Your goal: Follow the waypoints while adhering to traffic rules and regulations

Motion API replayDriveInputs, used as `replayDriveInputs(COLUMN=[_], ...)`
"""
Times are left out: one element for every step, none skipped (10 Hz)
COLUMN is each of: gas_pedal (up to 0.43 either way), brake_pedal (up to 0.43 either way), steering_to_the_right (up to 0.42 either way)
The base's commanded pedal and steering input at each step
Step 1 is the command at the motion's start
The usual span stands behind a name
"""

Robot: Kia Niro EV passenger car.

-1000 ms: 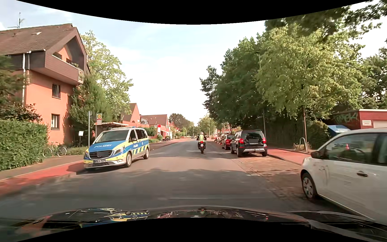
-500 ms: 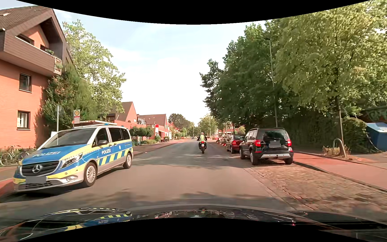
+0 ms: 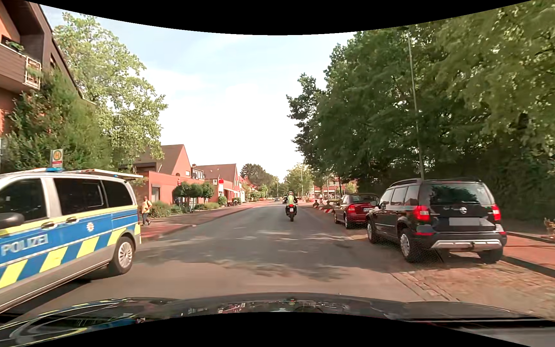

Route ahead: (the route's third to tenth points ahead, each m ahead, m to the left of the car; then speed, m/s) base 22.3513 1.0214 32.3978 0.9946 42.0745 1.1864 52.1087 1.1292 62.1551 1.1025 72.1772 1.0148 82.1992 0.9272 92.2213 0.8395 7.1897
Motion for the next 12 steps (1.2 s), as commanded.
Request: replayDriveInputs(gas_pedal=[0.150, 0.138, 0.138, 0.138, 0.138, 0.138, 0.138, 0.138, 0.138, 0.138, 0.138, 0.138], brake_pedal=[0.000, 0.000, 0.000, 0.000, 0.000, 0.000, 0.000, 0.000, 0.000, 0.000, 0.000, 0.000], steering_to_the_right=[-0.001, -0.001, -0.001, -0.001, -0.001, -0.001, -0.001, -0.001, -0.001, -0.001, -0.001, 0.000])
